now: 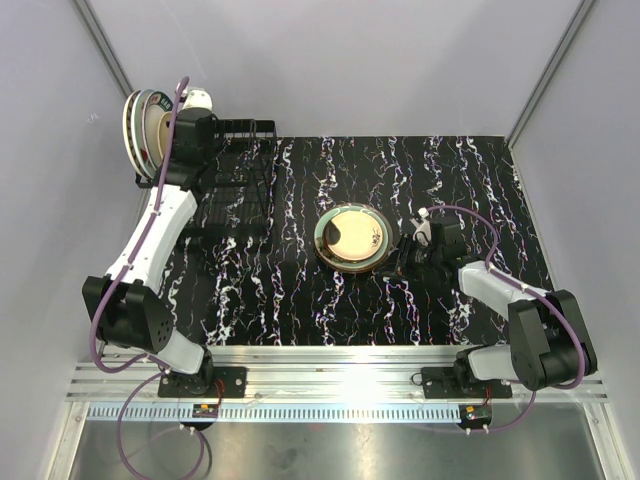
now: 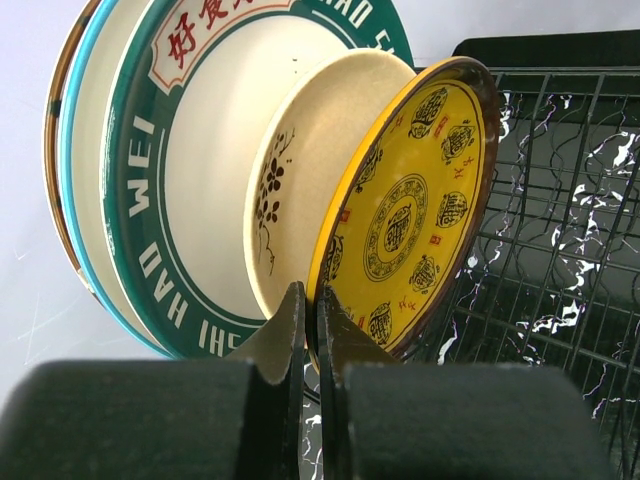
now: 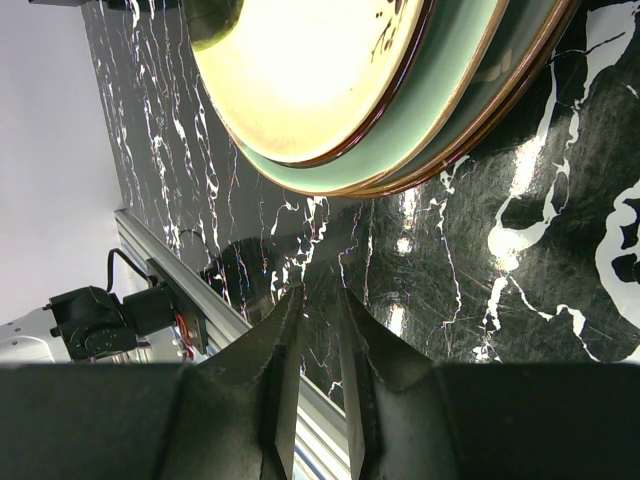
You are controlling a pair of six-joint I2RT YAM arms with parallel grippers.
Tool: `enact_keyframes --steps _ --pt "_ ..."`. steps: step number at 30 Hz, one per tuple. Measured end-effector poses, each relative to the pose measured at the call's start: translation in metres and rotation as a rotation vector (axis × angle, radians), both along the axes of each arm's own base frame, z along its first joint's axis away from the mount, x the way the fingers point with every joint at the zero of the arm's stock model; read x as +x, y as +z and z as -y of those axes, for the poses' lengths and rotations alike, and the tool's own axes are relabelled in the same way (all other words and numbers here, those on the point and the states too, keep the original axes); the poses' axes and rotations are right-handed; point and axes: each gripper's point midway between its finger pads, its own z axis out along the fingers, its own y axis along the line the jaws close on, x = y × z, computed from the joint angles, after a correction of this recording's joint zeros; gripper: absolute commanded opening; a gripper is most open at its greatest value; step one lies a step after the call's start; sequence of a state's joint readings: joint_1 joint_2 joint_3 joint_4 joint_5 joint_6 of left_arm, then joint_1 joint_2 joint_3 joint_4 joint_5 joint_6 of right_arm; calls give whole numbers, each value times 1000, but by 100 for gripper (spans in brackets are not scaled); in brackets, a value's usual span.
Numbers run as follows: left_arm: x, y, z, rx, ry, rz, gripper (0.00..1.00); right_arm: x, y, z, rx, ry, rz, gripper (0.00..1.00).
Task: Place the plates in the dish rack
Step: Insert the plate into the dish rack
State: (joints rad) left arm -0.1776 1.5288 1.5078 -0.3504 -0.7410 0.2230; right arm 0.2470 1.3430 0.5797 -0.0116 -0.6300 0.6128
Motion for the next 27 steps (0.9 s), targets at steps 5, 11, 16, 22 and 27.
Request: enact_keyframes --steps 5,11,16,22,27 --pt "-2 3 0 -7 3 10 0 0 0 0 0 0 0 27" --pt "-8 14 -1 -11 3 37 0 0 0 0 0 0 -1 28" --pt "-14 21 -3 -14 3 57 0 0 -1 0 -1 0 -3 27" --pt "-15 17 -2 -22 6 47 0 0 -2 0 -2 0 -7 28" --pt "-14 11 -1 -32 11 30 0 0 -3 0 -3 0 -9 28"
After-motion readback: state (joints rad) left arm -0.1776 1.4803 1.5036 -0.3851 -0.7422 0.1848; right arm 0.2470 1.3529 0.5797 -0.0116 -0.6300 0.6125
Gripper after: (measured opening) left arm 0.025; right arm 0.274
